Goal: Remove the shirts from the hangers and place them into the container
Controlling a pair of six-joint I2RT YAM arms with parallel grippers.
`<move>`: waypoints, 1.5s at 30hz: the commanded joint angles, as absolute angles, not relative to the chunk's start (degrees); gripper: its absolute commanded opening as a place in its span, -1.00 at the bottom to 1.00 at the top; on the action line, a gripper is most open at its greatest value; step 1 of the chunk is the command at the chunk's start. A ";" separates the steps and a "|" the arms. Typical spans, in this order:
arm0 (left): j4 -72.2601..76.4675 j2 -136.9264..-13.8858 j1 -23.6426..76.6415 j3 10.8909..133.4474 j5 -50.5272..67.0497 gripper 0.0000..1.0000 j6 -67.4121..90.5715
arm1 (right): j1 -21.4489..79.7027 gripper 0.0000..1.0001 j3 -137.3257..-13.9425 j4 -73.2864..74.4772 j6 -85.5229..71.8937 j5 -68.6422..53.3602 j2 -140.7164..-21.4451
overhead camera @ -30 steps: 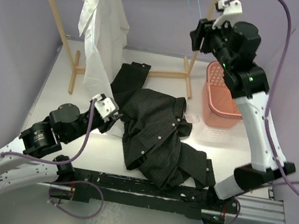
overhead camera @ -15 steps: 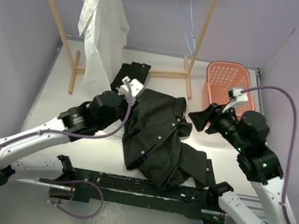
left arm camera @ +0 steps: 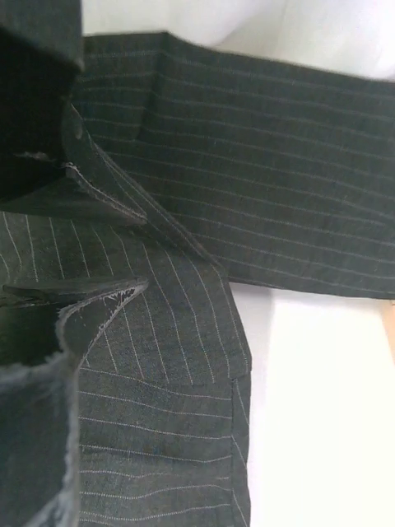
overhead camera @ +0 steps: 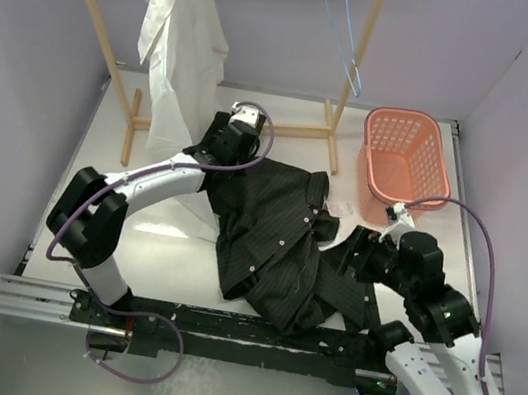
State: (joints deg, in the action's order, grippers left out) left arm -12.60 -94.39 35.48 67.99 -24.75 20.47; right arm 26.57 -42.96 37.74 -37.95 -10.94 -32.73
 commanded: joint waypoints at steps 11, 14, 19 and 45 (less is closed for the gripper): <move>-3.06 -99.02 34.85 64.33 -17.04 -0.38 22.69 | 26.54 0.75 -28.08 29.52 -47.76 -14.75 -29.94; -2.11 -99.81 34.80 62.28 -16.18 -0.39 23.04 | 26.54 0.76 -25.46 24.50 -48.95 -16.79 -32.43; 0.67 -100.92 34.80 58.07 -13.88 -0.44 25.52 | 26.55 0.78 -22.79 18.45 -49.96 -17.41 -36.71; 23.29 -92.72 50.75 41.42 0.28 -0.56 32.19 | 27.40 0.82 -20.27 -18.28 -57.79 -10.82 -55.68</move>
